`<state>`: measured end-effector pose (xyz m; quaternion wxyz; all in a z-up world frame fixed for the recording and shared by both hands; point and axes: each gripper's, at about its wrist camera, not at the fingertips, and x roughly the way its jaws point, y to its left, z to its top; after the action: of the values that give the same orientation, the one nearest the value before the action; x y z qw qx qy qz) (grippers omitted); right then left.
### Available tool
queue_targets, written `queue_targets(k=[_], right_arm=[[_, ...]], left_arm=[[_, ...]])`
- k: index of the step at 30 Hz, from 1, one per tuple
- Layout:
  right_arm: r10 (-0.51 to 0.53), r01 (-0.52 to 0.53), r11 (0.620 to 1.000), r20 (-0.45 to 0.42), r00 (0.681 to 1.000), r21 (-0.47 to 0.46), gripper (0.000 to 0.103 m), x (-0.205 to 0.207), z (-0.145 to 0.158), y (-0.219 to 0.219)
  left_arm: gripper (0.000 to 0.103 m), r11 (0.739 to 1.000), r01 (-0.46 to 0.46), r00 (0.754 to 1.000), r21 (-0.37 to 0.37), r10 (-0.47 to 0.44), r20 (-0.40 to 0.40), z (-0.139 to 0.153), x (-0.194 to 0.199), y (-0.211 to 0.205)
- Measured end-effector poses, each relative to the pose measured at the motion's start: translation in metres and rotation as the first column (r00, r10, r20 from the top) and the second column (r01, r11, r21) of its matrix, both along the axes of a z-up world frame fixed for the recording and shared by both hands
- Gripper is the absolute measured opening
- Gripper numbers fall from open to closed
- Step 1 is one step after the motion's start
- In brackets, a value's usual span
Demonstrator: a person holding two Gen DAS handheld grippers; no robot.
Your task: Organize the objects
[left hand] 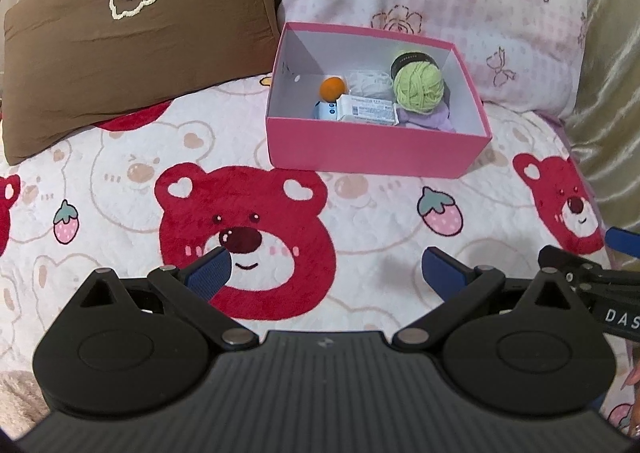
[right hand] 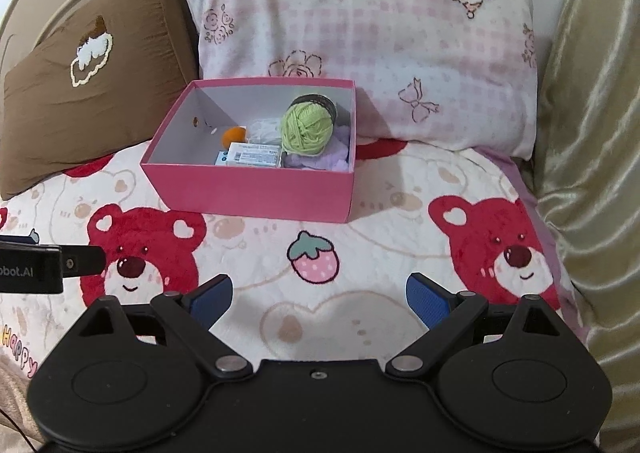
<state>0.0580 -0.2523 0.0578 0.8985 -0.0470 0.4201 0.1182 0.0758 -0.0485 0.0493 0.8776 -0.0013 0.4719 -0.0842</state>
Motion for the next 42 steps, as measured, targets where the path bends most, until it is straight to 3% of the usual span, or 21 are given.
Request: queue_targets(k=[5,25,34,42], right_arm=[[-0.003,0.003,1.0,0.011,1.0,-0.009,0.096,-0.005,0.002,0.0],[-0.048,0.048,0.997,-0.004,0.999,-0.057,0.096,-0.005,-0.014,0.0],[-0.039,0.039,0.999,-0.021,0.999,0.001,0.096,-0.006,-0.01,-0.005],[-0.029,0.029,0.999,-0.015,0.999,-0.014,0.096,-0.01,-0.01,0.0]], left_arm=[[0.103,0.999,0.004,1.0,-0.032,-0.004,-0.026,0.001,-0.002,0.004],[0.103,0.999,-0.006,0.999,0.034,0.007,-0.031,0.003,-0.011,0.011],[0.103,0.999,0.002,0.999,0.045,0.0,-0.039,-0.005,-0.008,0.009],[0.103,0.999,0.001,0.999,0.047,0.0,-0.037,-0.007,-0.009,0.008]])
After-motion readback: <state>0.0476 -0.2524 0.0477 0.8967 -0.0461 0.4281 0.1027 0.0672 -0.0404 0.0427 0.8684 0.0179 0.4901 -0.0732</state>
